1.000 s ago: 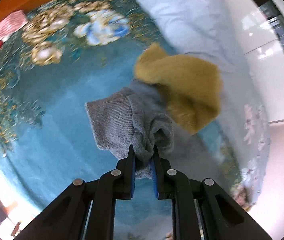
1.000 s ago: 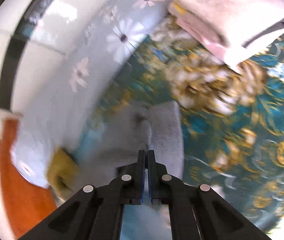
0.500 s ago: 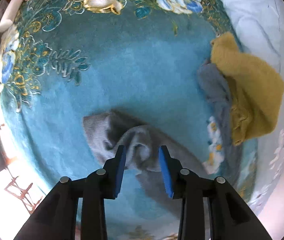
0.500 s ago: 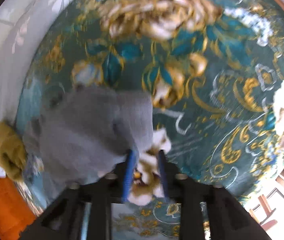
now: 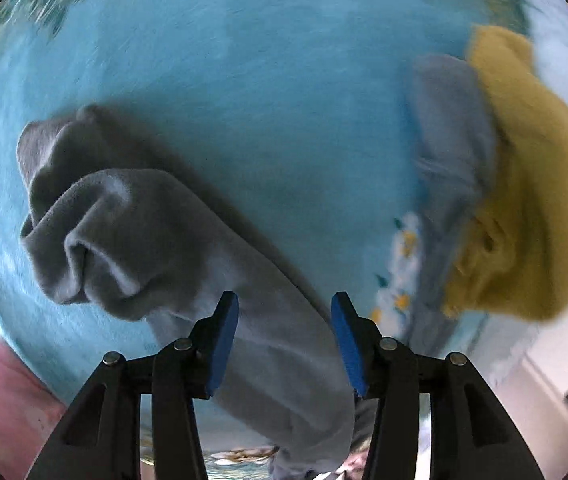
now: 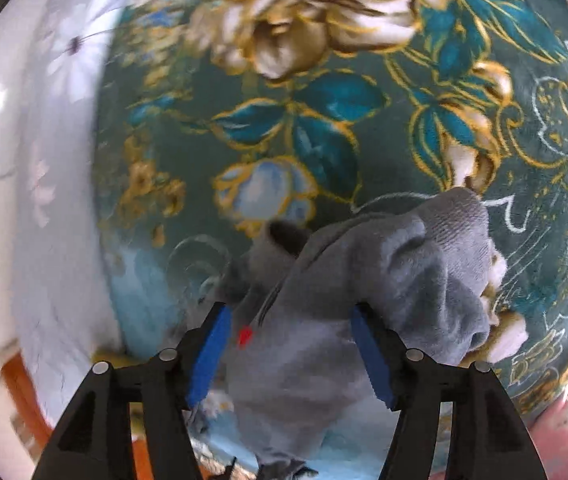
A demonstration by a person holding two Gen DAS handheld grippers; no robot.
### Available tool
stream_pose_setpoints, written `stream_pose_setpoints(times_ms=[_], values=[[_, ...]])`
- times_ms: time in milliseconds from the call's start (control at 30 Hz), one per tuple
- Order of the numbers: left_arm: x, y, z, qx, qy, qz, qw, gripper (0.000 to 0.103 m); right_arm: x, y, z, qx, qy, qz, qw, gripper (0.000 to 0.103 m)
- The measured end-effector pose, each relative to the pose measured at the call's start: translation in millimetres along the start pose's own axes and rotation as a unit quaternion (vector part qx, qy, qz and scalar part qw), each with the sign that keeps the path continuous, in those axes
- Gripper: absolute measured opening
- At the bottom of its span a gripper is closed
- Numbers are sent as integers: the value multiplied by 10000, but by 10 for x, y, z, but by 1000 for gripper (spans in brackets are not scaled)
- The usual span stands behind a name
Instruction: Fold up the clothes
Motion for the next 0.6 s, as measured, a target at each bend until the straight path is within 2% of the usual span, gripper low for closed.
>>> stream_pose_setpoints(times_ms=[100,133,167,233,300,433,500,567,600], values=[[107,80,-57,219,-15,341,9992,49,35,-63,-88,-273,44,-160,9995,63],[139,104,-70,318,-2,400,9987,49,42,-88,-99,-297,41,-190,9994,56],[170,127,-84,417,10,458,9981,49,45,-120,-89,-351,43,-191,9992,44],[216,163,-90,521,21,441,9977,49,46,-180,-67,-341,84,-165,9992,35],[250,204,-82,536,46,481,9974,49,49,-239,-18,-342,81,-111,9993,15],[280,283,-31,509,61,524,9973,48,-17,-251,176,-110,42,210,9997,10],[275,296,23,583,-23,371,9976,35,-82,-200,319,5,19,515,9987,9],[256,301,87,667,-129,158,9976,12,-137,-137,461,126,20,753,9971,9],[241,297,126,673,-177,57,9976,6,-159,-105,529,204,14,840,9963,9]])
Point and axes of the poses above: each gripper's, at about its wrist camera, not at the fingertips, and z roughly against the way its jaws point, y to its left, x to its top, the point moved 4 cm from there along -z, roughly the way its jaws point, and after that the axes turned 10 degrees about x, right-handed, at the moved point
